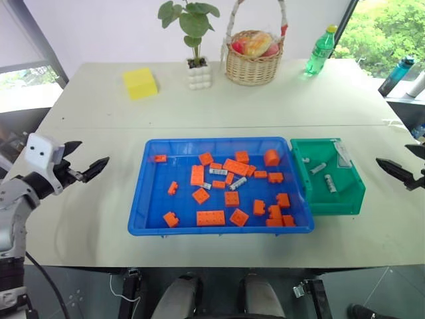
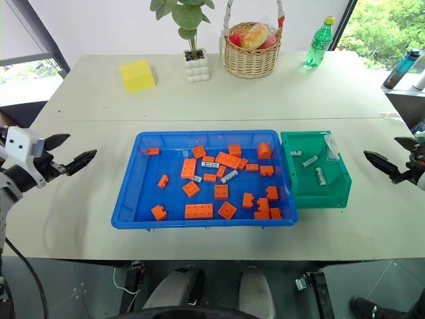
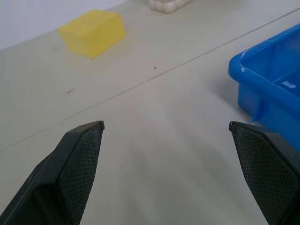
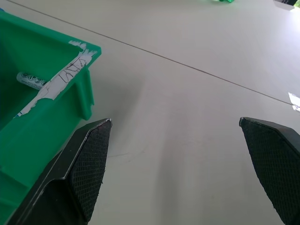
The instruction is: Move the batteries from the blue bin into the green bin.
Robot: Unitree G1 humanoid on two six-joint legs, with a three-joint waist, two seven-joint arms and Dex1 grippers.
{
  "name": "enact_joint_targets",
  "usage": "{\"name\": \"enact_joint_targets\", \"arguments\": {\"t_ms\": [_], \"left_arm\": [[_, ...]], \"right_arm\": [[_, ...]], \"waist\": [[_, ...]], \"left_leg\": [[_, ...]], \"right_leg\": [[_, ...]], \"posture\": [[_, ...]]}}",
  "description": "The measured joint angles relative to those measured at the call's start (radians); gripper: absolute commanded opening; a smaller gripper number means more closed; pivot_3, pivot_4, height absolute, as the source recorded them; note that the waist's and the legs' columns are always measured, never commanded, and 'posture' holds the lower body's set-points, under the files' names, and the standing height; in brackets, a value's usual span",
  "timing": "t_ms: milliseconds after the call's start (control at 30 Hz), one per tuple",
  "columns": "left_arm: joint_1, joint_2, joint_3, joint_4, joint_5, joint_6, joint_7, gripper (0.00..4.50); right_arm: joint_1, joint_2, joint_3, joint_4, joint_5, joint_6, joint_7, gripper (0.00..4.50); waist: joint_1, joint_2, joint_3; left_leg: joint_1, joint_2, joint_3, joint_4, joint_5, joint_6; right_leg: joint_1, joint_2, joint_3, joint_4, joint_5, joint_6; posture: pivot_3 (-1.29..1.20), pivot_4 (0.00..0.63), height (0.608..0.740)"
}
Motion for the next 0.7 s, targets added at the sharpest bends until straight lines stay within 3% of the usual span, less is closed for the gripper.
{"name": "enact_joint_targets", "arguments": {"t_ms": [700], "left_arm": [[-0.013,0.013,-0.004,-0.035,-0.026,0.060,0.011,4.46]], "right_arm": [[-0.024,0.031,0.017,0.006,0.012,0.020,-0.019,4.50]], "waist": [[-0.002,0.000,0.000]], "left_leg": [[0.000,0.000,0.000,0.000,0.000,0.000]], "right_leg": [[0.000,0.000,0.000,0.000,0.000,0.000]], "posture": [[0.00,0.150,0.737]]}}
